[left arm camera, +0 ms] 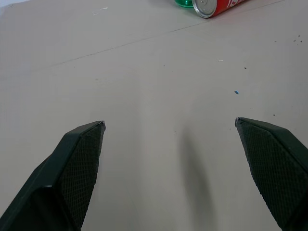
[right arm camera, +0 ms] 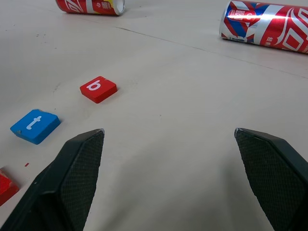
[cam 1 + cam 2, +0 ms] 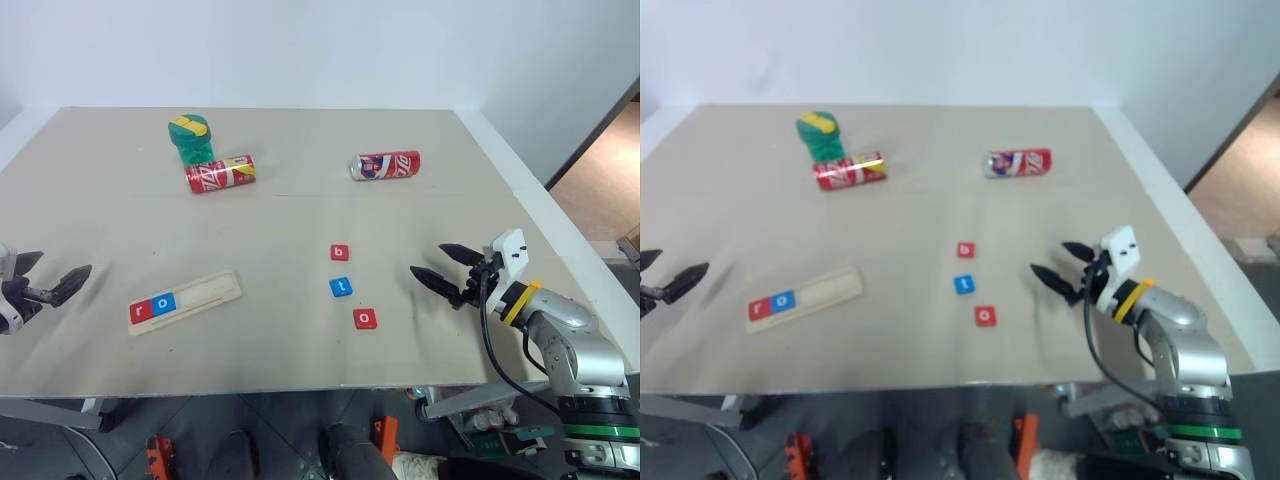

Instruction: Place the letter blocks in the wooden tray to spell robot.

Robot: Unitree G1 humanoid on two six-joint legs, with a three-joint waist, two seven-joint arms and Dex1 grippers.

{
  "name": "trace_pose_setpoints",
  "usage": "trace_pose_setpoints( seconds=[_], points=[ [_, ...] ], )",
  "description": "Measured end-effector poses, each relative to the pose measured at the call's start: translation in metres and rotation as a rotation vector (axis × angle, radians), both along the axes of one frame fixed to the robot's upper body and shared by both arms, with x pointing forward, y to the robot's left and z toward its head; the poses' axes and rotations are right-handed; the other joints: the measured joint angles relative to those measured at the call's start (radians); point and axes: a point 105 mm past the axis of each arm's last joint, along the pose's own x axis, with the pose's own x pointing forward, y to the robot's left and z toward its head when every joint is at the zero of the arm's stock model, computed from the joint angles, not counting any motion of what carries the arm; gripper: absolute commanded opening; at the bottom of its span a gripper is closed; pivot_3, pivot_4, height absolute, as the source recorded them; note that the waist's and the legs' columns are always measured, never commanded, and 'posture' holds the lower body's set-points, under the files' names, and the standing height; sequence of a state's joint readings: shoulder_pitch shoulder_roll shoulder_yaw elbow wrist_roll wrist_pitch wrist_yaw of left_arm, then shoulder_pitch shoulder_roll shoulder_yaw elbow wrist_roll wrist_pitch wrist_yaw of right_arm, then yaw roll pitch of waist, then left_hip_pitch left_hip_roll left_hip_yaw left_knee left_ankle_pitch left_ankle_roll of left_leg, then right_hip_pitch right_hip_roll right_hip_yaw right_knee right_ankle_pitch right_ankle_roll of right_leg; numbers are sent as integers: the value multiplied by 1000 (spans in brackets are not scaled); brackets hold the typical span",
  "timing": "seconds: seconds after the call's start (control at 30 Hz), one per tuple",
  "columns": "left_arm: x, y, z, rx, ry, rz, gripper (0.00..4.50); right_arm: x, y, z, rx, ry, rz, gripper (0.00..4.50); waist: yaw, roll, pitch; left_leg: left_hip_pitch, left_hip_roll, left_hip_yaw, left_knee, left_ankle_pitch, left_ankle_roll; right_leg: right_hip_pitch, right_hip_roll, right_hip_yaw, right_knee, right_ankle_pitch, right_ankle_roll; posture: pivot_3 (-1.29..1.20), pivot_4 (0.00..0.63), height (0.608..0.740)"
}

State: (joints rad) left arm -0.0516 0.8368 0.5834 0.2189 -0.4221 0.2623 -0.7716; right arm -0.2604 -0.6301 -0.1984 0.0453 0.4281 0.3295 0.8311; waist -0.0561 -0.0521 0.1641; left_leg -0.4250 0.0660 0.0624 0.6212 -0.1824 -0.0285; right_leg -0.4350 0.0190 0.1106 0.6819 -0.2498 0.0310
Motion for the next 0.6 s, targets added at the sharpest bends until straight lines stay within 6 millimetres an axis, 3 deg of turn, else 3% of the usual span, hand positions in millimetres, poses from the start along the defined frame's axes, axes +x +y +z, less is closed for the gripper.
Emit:
trace_pose_setpoints(
  seconds=[0.43, 0.5, 0.6],
  points=[
    [8, -21, -2, 24, -10, -127, 4500, 6, 16, 4, -17, 4, 99, 4480, 0, 0, 0, 0, 0, 0, 2, 0, 1, 1, 0, 0, 0, 2, 0, 0, 150, 740],
    [12, -34, 2, 24, 4, -202, 4500, 5, 25, 5, -26, 7, 161, 4480, 0, 0, 0, 0, 0, 0, 2, 0, 1, 1, 0, 0, 0, 2, 0, 0, 150, 740],
    [14, -75, 6, 60, 57, -409, 4500, 6, 42, 14, -41, -8, 268, 4480, 0, 0, 0, 0, 0, 1, 3, 0, 1, 1, 0, 1, 0, 2, 1, 0, 150, 740]
  ],
)
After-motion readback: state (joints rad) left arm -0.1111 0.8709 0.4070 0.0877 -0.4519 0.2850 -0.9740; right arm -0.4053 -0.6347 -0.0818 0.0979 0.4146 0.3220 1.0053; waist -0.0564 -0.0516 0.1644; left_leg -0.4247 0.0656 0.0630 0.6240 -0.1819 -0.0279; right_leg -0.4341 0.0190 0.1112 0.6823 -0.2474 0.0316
